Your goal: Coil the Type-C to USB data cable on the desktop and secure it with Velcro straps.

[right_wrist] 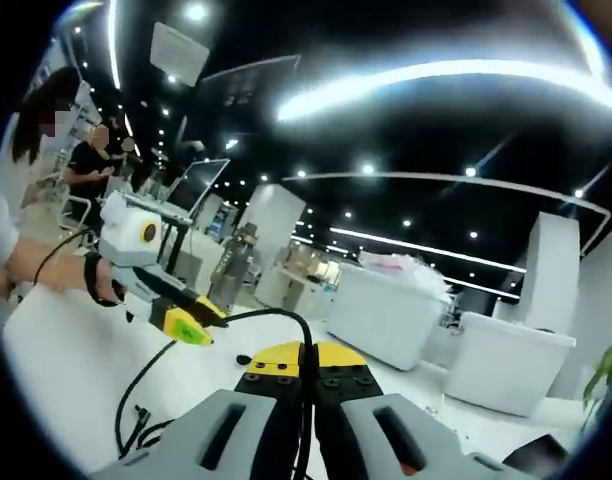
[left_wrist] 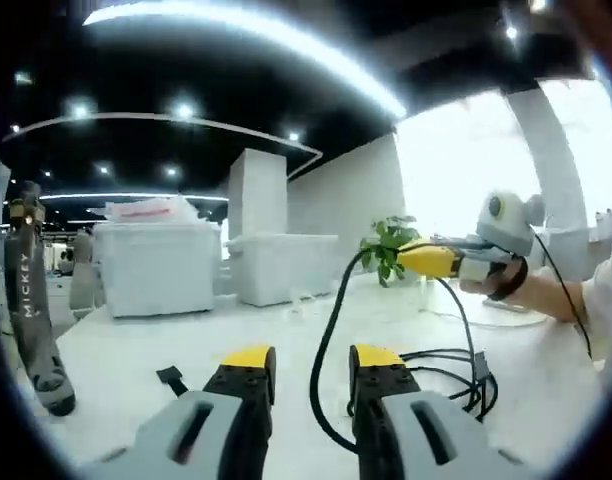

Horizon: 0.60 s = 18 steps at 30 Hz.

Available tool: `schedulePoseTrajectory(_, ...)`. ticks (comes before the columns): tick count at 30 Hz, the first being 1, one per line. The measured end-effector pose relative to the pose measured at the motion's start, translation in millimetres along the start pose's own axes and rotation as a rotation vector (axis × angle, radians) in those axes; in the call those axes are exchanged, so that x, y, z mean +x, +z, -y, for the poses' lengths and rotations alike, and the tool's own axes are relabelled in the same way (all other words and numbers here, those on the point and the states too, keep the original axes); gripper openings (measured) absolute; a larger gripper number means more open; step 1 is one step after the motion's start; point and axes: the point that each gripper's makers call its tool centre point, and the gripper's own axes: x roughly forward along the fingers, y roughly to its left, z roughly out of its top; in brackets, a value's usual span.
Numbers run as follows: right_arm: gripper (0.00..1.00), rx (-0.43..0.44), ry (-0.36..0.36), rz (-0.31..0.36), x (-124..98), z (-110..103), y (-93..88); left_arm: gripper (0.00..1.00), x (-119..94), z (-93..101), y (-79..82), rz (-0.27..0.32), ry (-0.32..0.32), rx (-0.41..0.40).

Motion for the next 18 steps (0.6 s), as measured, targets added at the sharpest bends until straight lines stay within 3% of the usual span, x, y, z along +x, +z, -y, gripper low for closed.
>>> schedulePoseTrajectory(3,0.02,0.019,-0.003,0.013,-3.1,1.1,1.1,0.24,2.4,-4.2,-9.7,-0.048,0.054,0.099)
schedulePoseTrajectory(4,0.02,0.036,-0.001,0.021,-4.2,0.9,1.1,0.13,2.5,-4.3,-10.3,-0.048,0.055,0.101)
schedulePoseTrajectory(8,0.02,0.139,0.001,0.04,-6.1,2.7,-3.2,0.06,-0.5,-5.4,-1.0,0.02,0.04,-0.05)
schedulePoseTrajectory(12,0.02,0.278,-0.002,0.055,-5.9,7.2,-8.0,0.04,-3.7,0.0,8.0,0.054,0.011,-0.064)
schedulePoseTrajectory(14,0.02,0.283,-0.009,0.057,-6.1,8.7,-9.1,0.04,-2.4,5.9,9.6,0.065,-0.016,-0.07)
schedulePoseTrajectory(18,0.02,0.317,-0.037,0.055,-6.6,15.0,-11.3,0.06,1.3,24.9,7.1,0.075,-0.105,-0.166)
